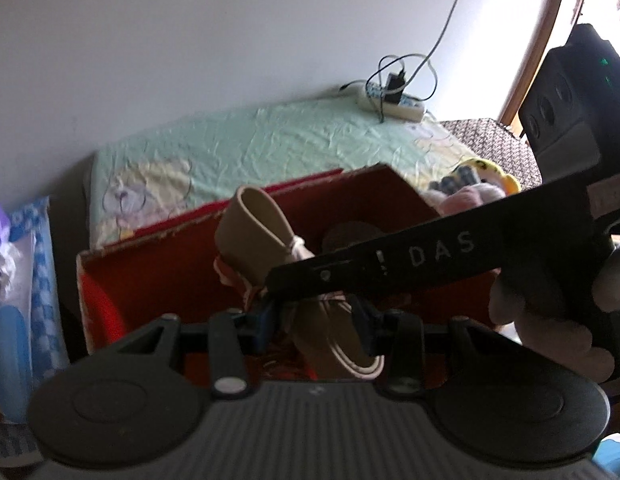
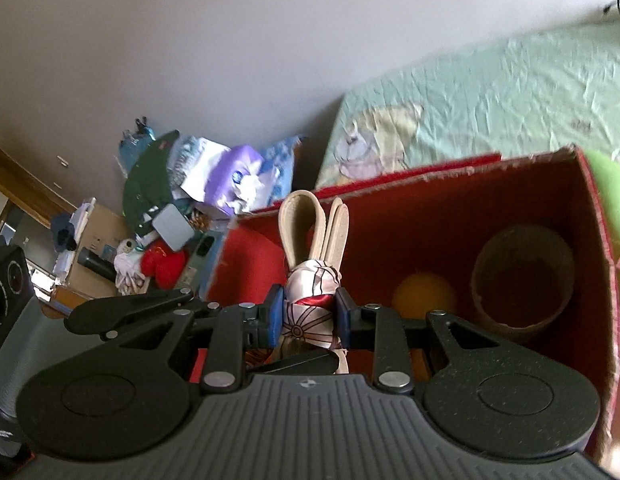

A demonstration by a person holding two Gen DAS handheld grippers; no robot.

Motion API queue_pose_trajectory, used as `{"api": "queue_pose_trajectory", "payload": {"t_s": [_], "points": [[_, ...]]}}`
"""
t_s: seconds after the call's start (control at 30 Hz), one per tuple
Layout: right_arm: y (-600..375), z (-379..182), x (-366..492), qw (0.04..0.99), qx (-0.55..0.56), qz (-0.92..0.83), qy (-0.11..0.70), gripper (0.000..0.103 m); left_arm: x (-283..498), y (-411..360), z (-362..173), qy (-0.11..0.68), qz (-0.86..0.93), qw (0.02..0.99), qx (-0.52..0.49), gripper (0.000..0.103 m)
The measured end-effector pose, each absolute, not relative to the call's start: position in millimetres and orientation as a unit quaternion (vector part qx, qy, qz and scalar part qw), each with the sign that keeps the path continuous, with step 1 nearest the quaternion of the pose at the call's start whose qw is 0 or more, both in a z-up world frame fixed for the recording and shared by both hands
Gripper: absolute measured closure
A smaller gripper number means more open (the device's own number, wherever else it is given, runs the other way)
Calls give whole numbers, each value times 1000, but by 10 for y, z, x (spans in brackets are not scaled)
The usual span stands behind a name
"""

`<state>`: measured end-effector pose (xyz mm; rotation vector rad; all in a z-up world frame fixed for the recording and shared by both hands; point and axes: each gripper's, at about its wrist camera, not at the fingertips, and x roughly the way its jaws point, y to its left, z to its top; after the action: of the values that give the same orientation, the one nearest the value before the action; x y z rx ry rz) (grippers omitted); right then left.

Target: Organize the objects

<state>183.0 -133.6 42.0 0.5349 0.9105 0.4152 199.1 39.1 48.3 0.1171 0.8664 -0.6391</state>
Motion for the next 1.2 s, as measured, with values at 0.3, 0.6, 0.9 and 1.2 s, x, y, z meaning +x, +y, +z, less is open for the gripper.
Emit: {"api": "queue_pose_trajectory", "payload": {"t_s": [0.3,0.6,0.9,1.2], "points": [[-1344,136,2070,815,258,182,486,74,2256,377,162,463,-297,834,46,60],[-1270,-59,2176,796,239,164,531,75,2331,262,-80,507,-272,814,77,56],[-1232,-128,2231,785,218,148,561,75,2358,193,-136,518,-247,813,103,49],[-1301,-182,2235,778,224,118,575,74,2360,194,-191,525,-231,811,118,47]]}}
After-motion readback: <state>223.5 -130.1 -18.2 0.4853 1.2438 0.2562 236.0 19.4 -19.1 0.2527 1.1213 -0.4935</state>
